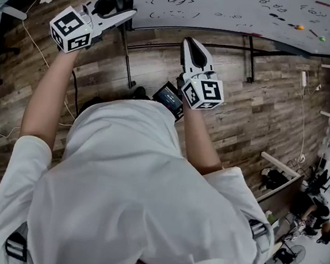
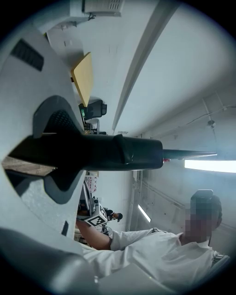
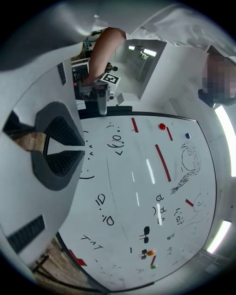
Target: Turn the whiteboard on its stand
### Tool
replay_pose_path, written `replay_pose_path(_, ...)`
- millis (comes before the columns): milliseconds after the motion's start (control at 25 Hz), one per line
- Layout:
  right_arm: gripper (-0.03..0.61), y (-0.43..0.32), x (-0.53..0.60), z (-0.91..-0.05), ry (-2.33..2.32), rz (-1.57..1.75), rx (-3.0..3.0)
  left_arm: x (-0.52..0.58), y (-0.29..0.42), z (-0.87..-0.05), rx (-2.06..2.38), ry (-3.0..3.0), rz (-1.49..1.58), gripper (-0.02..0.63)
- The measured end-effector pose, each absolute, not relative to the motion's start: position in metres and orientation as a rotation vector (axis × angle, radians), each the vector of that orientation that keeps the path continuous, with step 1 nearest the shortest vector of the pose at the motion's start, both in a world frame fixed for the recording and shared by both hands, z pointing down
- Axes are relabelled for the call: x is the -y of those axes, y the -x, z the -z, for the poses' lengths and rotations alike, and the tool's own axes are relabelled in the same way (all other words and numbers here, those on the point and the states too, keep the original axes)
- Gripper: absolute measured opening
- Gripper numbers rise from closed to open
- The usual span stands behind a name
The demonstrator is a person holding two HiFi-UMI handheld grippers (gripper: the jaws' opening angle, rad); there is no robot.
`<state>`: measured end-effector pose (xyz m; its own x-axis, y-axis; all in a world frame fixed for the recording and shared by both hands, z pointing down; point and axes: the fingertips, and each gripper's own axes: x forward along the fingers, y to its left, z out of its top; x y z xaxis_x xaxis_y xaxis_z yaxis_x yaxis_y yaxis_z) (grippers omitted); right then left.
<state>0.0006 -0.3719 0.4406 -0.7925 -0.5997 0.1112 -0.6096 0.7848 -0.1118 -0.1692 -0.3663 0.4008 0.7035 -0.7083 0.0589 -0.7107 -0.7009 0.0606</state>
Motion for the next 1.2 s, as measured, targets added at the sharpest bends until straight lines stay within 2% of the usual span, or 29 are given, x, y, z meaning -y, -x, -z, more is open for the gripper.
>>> replay_pose_path(1200,0.021,0.010,0.340,-0.424,-0.940,-0.240,2.909,0.333,0.175,-0.382,1.218,-2.802,-0.115,0.187)
